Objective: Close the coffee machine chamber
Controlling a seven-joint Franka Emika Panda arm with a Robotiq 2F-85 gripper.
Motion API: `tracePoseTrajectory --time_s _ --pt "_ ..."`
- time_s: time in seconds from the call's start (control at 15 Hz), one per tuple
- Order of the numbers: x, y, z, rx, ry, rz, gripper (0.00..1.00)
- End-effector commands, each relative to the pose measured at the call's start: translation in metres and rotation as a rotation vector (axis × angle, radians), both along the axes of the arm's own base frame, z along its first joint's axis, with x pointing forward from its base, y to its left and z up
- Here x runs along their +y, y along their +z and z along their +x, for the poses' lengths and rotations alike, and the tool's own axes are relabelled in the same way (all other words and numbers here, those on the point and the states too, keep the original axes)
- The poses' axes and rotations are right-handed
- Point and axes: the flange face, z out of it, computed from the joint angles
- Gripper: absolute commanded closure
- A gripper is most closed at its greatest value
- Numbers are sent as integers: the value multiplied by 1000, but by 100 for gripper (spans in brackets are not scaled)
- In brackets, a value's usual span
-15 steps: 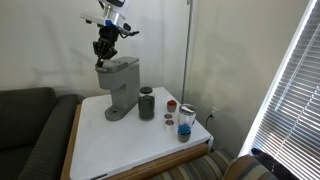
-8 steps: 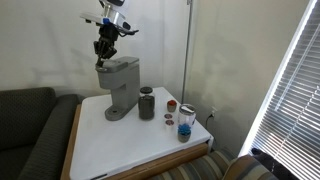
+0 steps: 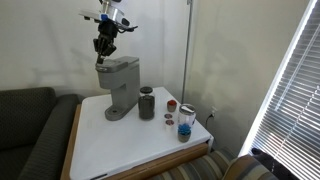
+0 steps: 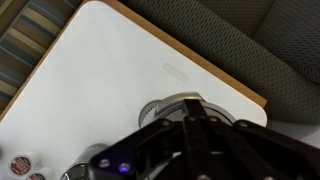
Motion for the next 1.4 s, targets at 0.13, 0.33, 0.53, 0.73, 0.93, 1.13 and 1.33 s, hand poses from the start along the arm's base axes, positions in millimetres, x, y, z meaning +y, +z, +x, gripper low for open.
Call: tracePoseTrajectory --time_s 0.13,0.33,0.53,0.73,0.93,1.13,1.33 --pt "-3 30 -6 -16 -4 -48 100" --pt "-2 37 -9 -14 13 -57 100" --pt "1 43 -12 -15 36 -60 74" --pt "4 47 -14 -15 48 -57 59" --pt "9 50 -17 -10 51 -49 38" --pt "12 53 -19 -5 56 -48 17" --pt "13 54 -20 2 54 -46 0"
